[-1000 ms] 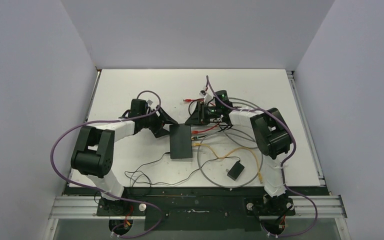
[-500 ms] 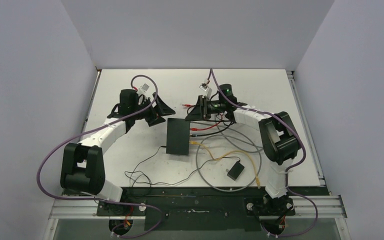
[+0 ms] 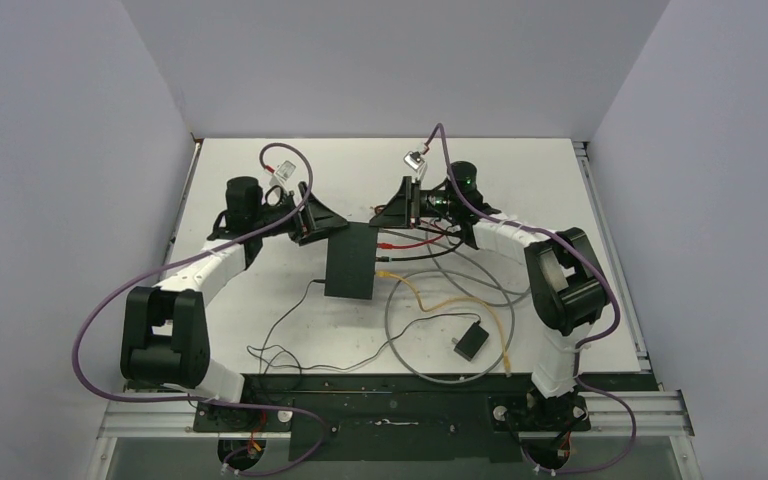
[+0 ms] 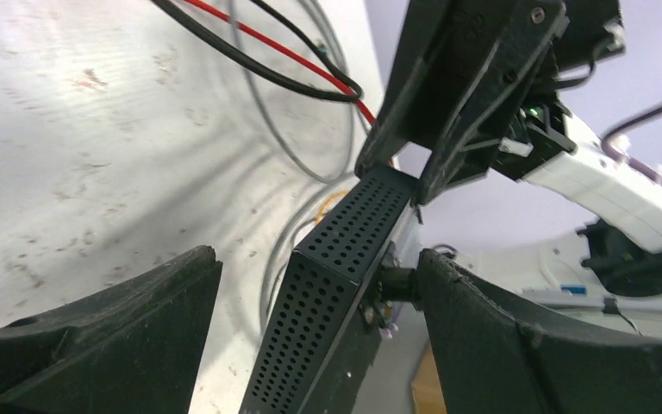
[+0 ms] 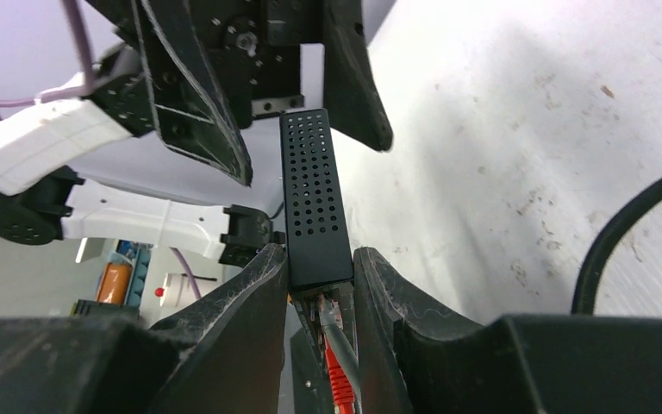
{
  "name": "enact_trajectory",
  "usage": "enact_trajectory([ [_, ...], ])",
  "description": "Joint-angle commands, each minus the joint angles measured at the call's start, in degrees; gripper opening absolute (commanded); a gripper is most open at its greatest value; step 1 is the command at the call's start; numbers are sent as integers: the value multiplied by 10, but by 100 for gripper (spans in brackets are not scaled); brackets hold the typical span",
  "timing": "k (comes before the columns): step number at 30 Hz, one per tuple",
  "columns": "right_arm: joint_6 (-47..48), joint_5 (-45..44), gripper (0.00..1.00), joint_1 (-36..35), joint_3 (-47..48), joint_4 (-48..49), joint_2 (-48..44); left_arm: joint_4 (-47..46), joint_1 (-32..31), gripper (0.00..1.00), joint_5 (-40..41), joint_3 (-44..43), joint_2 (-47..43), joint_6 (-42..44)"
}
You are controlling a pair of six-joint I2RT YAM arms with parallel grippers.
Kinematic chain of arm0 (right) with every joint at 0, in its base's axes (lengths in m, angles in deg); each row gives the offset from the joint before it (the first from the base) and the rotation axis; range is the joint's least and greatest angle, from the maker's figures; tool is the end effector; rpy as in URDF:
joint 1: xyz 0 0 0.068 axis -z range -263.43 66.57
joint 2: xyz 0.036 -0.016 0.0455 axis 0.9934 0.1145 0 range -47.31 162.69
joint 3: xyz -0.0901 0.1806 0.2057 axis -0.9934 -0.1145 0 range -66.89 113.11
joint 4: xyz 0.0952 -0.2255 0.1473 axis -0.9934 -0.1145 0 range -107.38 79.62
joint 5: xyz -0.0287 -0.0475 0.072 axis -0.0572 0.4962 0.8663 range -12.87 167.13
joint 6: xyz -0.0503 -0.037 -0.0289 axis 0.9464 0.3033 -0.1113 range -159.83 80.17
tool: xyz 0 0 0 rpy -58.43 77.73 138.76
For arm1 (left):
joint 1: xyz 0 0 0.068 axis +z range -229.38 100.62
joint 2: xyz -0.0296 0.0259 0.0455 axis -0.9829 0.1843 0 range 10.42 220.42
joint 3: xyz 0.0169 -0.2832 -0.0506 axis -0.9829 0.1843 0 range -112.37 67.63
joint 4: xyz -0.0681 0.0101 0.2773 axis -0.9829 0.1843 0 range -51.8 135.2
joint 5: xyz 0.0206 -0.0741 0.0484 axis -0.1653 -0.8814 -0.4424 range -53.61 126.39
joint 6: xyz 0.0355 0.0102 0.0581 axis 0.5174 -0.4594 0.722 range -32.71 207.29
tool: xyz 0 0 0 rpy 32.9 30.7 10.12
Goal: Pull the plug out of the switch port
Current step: Pick up the switch port at the center of the board.
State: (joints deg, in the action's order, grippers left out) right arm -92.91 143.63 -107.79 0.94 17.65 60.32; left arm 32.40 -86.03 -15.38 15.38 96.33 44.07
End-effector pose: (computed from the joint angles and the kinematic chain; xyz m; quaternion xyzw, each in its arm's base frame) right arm 0.3846 0.2301 0.2334 -0.1743 0.7143 0.6620 0.1456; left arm 0.3470 -0.0845 0.2418 -0.0278 0.8024 -0.5348 0.2634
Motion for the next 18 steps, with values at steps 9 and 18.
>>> enact_trajectory([
  [9,-69,23,5,9,22,127,-32,-172,-14,69,-116,37,-15,-111],
  [18,-68,10,5,11,25,119,-30,-168,-46,50,-99,30,-8,-120],
])
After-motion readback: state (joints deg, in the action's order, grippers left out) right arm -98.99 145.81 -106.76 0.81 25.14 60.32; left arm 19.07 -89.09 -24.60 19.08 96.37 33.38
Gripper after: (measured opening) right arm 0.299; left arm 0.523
